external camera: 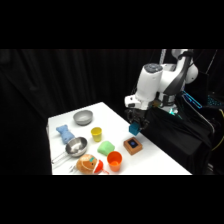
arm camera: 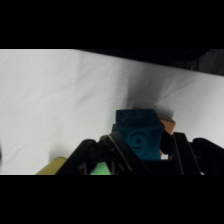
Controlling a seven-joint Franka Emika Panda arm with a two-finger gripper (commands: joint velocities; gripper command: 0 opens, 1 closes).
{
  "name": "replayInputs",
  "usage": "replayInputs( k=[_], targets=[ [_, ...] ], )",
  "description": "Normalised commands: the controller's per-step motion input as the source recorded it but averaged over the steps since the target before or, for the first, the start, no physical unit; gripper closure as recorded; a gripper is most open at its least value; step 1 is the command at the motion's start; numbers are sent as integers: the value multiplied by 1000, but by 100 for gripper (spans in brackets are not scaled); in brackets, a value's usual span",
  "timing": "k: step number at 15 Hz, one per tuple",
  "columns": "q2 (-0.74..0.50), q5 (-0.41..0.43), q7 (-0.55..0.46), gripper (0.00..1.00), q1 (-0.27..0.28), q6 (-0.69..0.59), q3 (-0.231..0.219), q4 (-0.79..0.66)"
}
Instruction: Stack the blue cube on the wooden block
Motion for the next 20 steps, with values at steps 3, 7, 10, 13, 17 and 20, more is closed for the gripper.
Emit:
replayInputs(
  k=[3, 7, 10, 13, 17, 20],
  targets=[
    [-27, 66, 200, 69, 80, 62, 115, 1],
    [98, -82, 245, 69, 4, 264, 48, 0],
    [159, -204, 287, 69, -17, 295, -4, 0],
    [157, -324, 334, 69, -36, 281, -26, 25],
    [153, -389, 330, 69, -36, 238, -90, 100],
    [140, -308, 241, 69, -28, 172, -111, 140]
  ],
)
